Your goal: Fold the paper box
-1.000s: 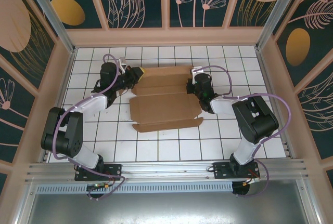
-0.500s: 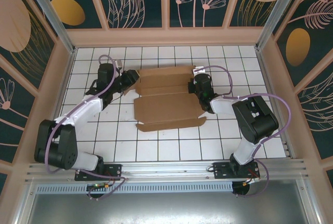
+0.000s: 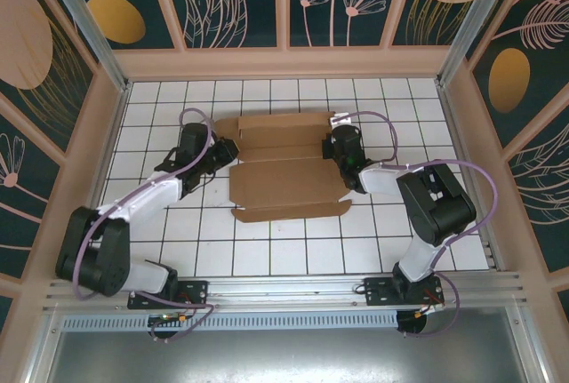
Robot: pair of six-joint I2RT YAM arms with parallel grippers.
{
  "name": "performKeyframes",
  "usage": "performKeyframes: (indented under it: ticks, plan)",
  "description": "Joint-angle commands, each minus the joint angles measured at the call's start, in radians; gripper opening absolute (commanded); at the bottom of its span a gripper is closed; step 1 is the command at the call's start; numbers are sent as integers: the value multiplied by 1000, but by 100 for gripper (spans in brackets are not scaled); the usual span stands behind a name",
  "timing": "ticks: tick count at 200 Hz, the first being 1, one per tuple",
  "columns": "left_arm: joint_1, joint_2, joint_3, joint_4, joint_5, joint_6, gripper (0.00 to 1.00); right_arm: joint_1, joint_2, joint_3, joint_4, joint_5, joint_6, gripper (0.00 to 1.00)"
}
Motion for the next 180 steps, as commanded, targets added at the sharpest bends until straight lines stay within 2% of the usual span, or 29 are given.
performKeyframes:
  ticks: [1, 41, 108, 140, 180]
  plan:
    - [-1, 84, 48, 8, -37, -16, 14, -1, 4, 24, -5, 17, 1, 0]
    - [7, 203, 144, -9, -95, -16, 11, -1, 3, 18, -9, 20, -12, 0]
    - [45, 305, 185, -93, -200, -59, 11, -1, 8, 18, -5, 26, -34, 0]
    - [85, 240, 153, -77, -236, -78, 20, -1, 15, 23, -1, 23, -34, 0]
    - [120, 283, 222, -76, -198, -80, 26, -1, 37, 34, -9, 5, -23, 0]
